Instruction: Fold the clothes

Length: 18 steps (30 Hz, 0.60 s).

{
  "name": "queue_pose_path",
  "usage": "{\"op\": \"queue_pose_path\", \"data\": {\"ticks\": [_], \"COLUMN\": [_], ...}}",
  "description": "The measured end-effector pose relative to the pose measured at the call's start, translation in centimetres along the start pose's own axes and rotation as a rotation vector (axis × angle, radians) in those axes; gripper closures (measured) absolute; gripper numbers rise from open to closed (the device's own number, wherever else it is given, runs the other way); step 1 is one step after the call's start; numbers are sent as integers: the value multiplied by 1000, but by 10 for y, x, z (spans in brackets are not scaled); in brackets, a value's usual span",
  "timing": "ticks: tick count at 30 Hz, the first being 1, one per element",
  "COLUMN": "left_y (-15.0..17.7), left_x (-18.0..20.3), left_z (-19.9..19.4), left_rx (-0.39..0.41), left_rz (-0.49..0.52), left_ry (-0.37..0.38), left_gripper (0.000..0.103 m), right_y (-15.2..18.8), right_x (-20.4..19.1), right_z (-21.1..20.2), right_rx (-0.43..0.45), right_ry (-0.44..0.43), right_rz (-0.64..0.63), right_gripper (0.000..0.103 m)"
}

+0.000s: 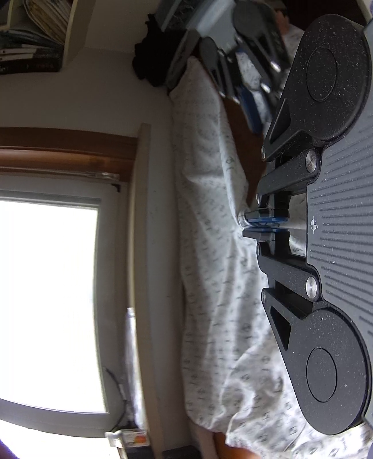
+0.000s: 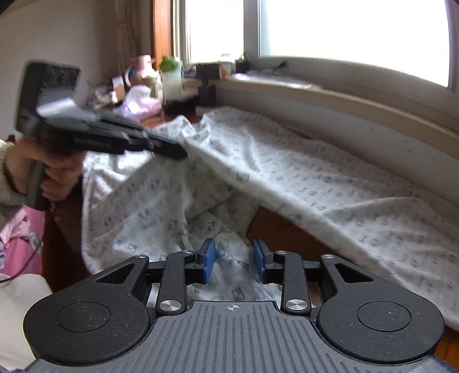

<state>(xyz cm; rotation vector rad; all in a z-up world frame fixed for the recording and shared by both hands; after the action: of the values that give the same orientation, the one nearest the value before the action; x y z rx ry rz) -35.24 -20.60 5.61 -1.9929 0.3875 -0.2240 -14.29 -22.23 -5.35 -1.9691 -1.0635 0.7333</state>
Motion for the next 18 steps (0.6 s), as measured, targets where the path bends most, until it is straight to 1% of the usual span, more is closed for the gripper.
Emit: {"op": "queue_pose_path", "data": {"ticks": [2,3,4,7,9,12,13,14,16,18], "left_y": [-2,-3,-4,-2,-1,2,3,3,2,-1], "left_x": [0,-1,-1,-4,-5,-6,-7,-6,-6,-6], "left_z": [-2,-2,-3,-4,-5,-5,-5,-4,-3,-3], "left_rx": [10,12,17,16,15,4,0,-1,-1,3], "left_rz": [2,2,1,-4,-8,-13,-17,-19,-23,-29], "left_ry": [-8,-11,-15,-18,-20,-18,-17,-17,-18,-13], "left_gripper": [99,99,99,99,99,99,99,99,99,99], "right_y": [0,0,0,-1,0,3,2,0,-6,-12], "right_x": [-5,-8,-12,-21,-24,-18,-15,-10,0,9], "right_z": [2,1,-2,-18,-26,-27,-27,-26,-29,-31], "right_rx": [-11,-10,-6,36,48,55,62,73,125,158], "right_ry": [-34,-39,-41,-101,-134,-152,-137,-101,-28,23], "right_rz": [-4,-12,-18,-1,15,58,66,70,102,122], "right_gripper": [76,91,98,99,99,99,99,99,99,99]}}
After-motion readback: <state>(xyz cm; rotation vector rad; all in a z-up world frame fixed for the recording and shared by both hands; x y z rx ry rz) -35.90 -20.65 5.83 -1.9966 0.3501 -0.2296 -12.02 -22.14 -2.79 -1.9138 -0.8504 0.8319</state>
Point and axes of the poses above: each gripper's, at about its wrist camera, not at the fingertips, and z roughly the way its jaws point, x to its right, y to its underside, the point moved 3 cm from there along z, roughly the way its jaws point, and after that the axes turned 10 degrees about -y, right-handed, at the moved point
